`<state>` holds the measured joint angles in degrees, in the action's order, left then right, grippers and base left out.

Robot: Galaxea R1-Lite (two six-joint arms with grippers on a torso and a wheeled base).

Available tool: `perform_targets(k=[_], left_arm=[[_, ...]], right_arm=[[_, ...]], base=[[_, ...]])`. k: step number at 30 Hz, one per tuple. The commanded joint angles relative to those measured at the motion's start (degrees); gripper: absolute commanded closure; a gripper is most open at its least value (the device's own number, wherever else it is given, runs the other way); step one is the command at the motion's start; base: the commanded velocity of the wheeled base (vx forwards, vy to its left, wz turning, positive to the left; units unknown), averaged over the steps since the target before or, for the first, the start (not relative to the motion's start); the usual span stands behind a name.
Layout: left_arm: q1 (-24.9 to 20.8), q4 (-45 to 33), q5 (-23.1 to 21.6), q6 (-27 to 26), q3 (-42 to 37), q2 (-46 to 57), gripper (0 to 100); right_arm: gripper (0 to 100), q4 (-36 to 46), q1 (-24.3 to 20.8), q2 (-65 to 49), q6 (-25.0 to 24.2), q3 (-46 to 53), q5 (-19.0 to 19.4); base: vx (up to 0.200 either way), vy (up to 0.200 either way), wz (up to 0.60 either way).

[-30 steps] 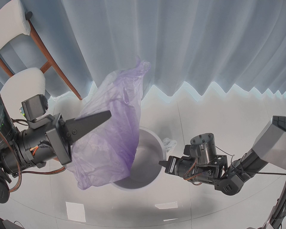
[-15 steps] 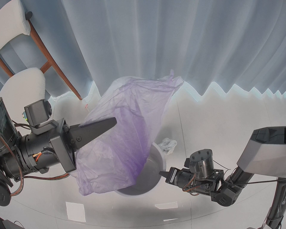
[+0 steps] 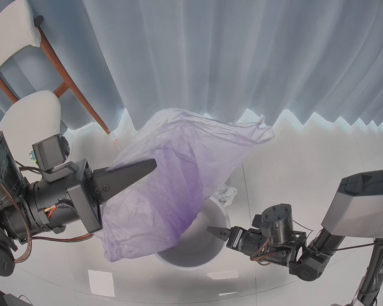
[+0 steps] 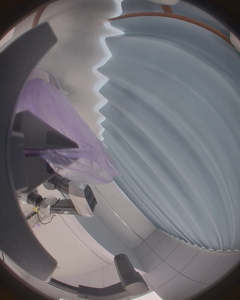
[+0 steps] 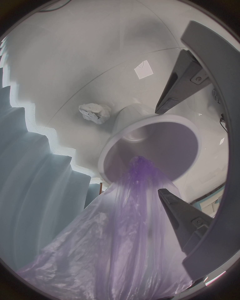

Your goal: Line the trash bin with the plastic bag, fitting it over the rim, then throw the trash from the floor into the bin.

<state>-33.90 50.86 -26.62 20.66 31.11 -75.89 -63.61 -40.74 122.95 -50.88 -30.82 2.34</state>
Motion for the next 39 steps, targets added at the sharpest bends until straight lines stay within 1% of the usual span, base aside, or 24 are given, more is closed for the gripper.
perform_targets(k=[1, 3, 5, 7, 8, 10, 11, 13, 15, 16, 17, 19, 21, 22, 26, 27, 28, 29, 30, 33, 35, 36, 37, 39], left_arm=[[-1.1, 0.0, 0.0, 0.0, -0.7, 0.5, 100], [-1.3, 0.0, 0.0, -0.2, -1.9, 0.7, 100], [-1.3, 0.0, 0.0, -1.8, -2.9, 0.6, 100], [-1.3, 0.0, 0.1, -3.5, -3.3, 0.2, 100], [-1.3, 0.0, 0.3, -4.2, -3.4, 0.1, 100], [-1.8, 0.0, 0.7, -4.2, -3.5, 0.0, 100], [-2.6, 0.0, 1.2, -4.2, -3.9, -0.1, 100], [-3.4, 0.0, 2.3, -4.1, -4.1, -0.1, 100], [-4.2, 0.0, 3.5, -4.1, -4.4, -0.1, 100], [-4.2, 0.0, 3.6, -4.1, -4.4, -0.1, 100], [-5.1, 0.0, 4.5, -4.1, -4.7, -0.1, 100], [-6.0, 0.0, 5.4, -4.1, -4.7, -0.2, 100], [-6.5, 0.0, 6.4, -4.1, -4.7, -0.8, 100], [-6.8, 0.0, 7.6, -4.1, -4.5, -1.5, 100], [-8.8, 0.1, 13.1, -4.2, -4.2, -2.6, 100], [-9.2, 0.1, 14.0, -4.2, -4.1, -2.6, 100], [-9.3, 0.1, 14.2, -4.3, -4.1, -2.6, 100], [-9.4, 0.1, 14.8, -4.4, -4.2, -2.6, 100], [-9.5, 0.0, 15.0, -4.4, -4.5, -2.4, 100], [-9.5, -0.1, 15.7, -4.3, -5.4, -2.2, 100], [-9.5, 0.0, 18.0, -4.4, -5.9, -2.6, 100], [-9.5, 0.0, 18.2, -4.4, -5.9, -2.6, 100], [-9.8, 0.0, 20.8, -4.6, -6.0, -2.9, 100], [-10.4, 0.0, 22.4, -5.0, -6.0, -3.7, 100]], right_arm=[[0, 0.1, 0.0, -6.1, -1.0, 4.2, -0.1], [0, -0.2, 0.3, -8.0, -2.1, 5.6, -0.2], [0, -0.3, 1.0, -11.1, -4.8, 7.4, -0.9], [0, -0.3, 2.5, -14.6, -7.4, 9.1, -1.1], [0, -0.3, 4.2, -17.8, -9.1, 10.8, -1.1], [0, -0.3, 6.7, -24.4, -11.1, 13.5, -0.8], [0, -0.2, 8.1, -28.5, -10.9, 15.3, -0.8], [0, -0.3, 9.1, -34.1, -9.7, 18.7, -0.9], [0, -0.1, 9.3, -42.1, -6.3, 24.0, -1.0], [0, 0.0, 9.3, -42.7, -6.1, 24.3, -1.0], [0, 0.3, 9.5, -50.0, -4.3, 28.1, -0.8], [0, 1.1, 9.4, -56.2, -4.0, 29.0, -0.4], [0, 3.5, 9.4, -58.4, -3.3, 27.1, 1.0], [0, 7.3, 9.4, -58.4, -1.7, 22.9, 1.8], [0, 27.2, 8.9, -55.1, 2.7, 7.0, 1.7], [0, 30.7, 8.7, -54.6, 3.0, 3.7, 1.9], [0, 31.5, 8.7, -54.3, 3.0, 2.7, 1.9], [0, 34.3, 8.6, -53.6, 3.0, -0.7, 2.1], [0, 35.4, 8.6, -52.8, 3.0, -3.9, 2.2], [0, 35.9, 8.6, -50.5, 3.4, -8.1, 3.3], [0, 36.0, 8.6, -49.2, 5.2, -9.5, 3.6], [0, 36.0, 8.6, -49.1, 5.4, -9.5, 3.6], [0, 36.2, 8.6, -48.1, 7.3, -9.4, 3.7], [0, 37.1, 8.6, -46.1, 9.1, -9.1, 3.5]], base=[[0.0, 0.0, 0.0], [0.0, 0.0, 0.0], [0.0, 0.0, 0.0], [0.0, 0.0, 0.0], [0.0, 0.0, 0.0], [0.0, 0.0, 0.0], [0.0, 0.0, 0.0], [0.0, 0.0, 0.0], [0.0, 0.0, 0.0], [0.0, 0.0, 0.0], [0.0, 0.0, 0.0], [0.0, 0.0, 0.0], [0.0, 0.0, 0.0], [0.0, 0.0, 0.0], [0.0, 0.0, 0.0], [0.0, 0.0, 0.0], [0.0, 0.0, 0.0], [0.0, 0.0, 0.0], [0.0, 0.0, 0.0], [0.0, 0.0, 0.0], [0.0, 0.0, 0.0], [0.0, 0.0, 0.0], [0.0, 0.0, 0.0], [0.0, 0.0, 0.0]])
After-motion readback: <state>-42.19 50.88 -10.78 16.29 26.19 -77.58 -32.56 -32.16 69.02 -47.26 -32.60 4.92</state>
